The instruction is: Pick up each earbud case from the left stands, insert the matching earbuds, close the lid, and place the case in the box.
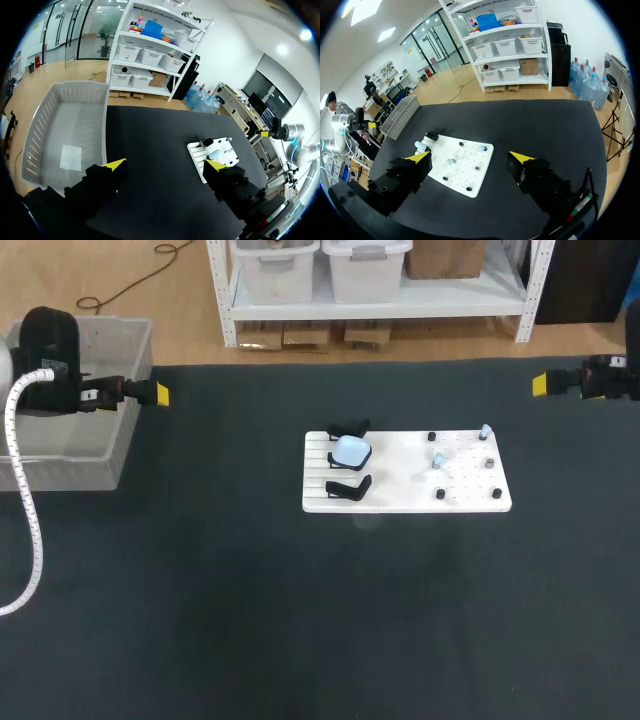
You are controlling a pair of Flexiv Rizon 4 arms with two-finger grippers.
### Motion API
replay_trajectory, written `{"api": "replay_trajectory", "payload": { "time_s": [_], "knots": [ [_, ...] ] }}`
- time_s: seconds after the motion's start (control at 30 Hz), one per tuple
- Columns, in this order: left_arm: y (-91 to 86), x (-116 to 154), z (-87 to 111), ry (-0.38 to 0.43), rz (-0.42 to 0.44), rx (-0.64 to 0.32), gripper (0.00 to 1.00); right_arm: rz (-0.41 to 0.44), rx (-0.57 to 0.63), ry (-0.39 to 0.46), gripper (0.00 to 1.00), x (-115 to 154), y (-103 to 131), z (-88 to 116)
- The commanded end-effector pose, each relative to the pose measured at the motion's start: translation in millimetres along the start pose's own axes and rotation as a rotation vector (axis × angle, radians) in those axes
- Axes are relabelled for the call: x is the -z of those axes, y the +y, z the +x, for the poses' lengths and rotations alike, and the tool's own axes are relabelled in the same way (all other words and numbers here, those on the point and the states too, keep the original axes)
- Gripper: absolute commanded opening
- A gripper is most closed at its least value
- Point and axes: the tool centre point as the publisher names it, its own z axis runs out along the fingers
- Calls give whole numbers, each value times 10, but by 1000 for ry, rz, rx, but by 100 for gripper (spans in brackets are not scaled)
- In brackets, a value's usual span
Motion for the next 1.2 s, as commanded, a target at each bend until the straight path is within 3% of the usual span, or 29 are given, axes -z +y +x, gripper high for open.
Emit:
{"api": "replay_trajectory", "payload": {
  "time_s": [0.03,0.13,0.37,0.63,1.03,1.2],
  "knots": [
    [-12,3,-8,5,-6,1,100,0,0,1,100,1,2,-2],
    [-12,3,-8,5,-6,1,100,0,0,1,100,1,2,-2],
    [-227,126,-142,-36,108,-152,100,0,0,1,100,1,2,-2],
    [-507,197,-258,-59,233,-446,100,0,0,1,100,1,2,-2],
    [-728,153,-492,-60,445,-722,100,0,0,1,100,1,2,-2],
    [-874,107,-512,-88,464,-882,100,0,0,1,100,1,2,-2]
  ]
}}
